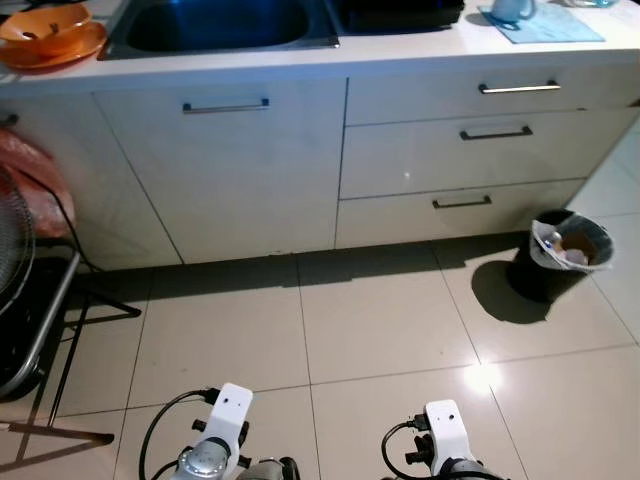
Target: Kitchen organization
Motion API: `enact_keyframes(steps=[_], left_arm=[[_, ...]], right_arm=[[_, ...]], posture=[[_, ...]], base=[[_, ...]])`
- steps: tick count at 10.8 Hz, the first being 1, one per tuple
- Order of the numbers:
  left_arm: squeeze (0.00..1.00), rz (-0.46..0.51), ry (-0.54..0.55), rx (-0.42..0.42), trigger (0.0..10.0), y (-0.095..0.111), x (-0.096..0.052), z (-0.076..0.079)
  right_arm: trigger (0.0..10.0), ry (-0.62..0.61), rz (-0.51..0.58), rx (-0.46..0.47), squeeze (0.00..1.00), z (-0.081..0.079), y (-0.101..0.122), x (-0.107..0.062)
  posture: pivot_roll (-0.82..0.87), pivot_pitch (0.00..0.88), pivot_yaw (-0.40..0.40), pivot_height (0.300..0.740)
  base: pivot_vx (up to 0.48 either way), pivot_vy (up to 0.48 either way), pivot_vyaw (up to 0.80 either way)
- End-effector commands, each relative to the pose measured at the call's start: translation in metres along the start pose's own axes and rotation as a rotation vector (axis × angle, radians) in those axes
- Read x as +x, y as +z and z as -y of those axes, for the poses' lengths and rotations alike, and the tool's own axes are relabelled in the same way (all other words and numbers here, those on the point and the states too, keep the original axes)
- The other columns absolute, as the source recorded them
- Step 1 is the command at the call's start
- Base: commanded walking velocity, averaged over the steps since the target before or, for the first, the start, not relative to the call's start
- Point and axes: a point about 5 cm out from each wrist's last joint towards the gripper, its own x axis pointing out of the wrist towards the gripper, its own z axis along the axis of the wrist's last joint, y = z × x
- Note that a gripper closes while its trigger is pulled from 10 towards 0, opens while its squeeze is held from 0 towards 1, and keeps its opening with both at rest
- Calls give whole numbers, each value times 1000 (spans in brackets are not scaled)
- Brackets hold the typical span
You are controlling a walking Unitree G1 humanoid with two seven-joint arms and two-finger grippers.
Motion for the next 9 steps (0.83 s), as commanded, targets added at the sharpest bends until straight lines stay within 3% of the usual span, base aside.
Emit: enact_keyframes(steps=[1, 3, 9], left_arm=[[0, -21, 9, 7, 10000, -5, -1, 0], [0, -22, 16, 6, 10000, -4, -1, -1], [0, -25, 19, 14, 10000, -4, -1, -3]], right_arm=[[10000, 11, 5, -11, 0, 0, 0, 0], [10000, 11, 1, -28, 0, 0, 0, 0], [10000, 12, 1, -2, 0, -2, -1, 0]], posture=[[-47, 131, 39, 740], [-48, 130, 41, 740], [-50, 128, 53, 740]], base=[[307, 0, 431], [332, 0, 800], [342, 0, 0]])
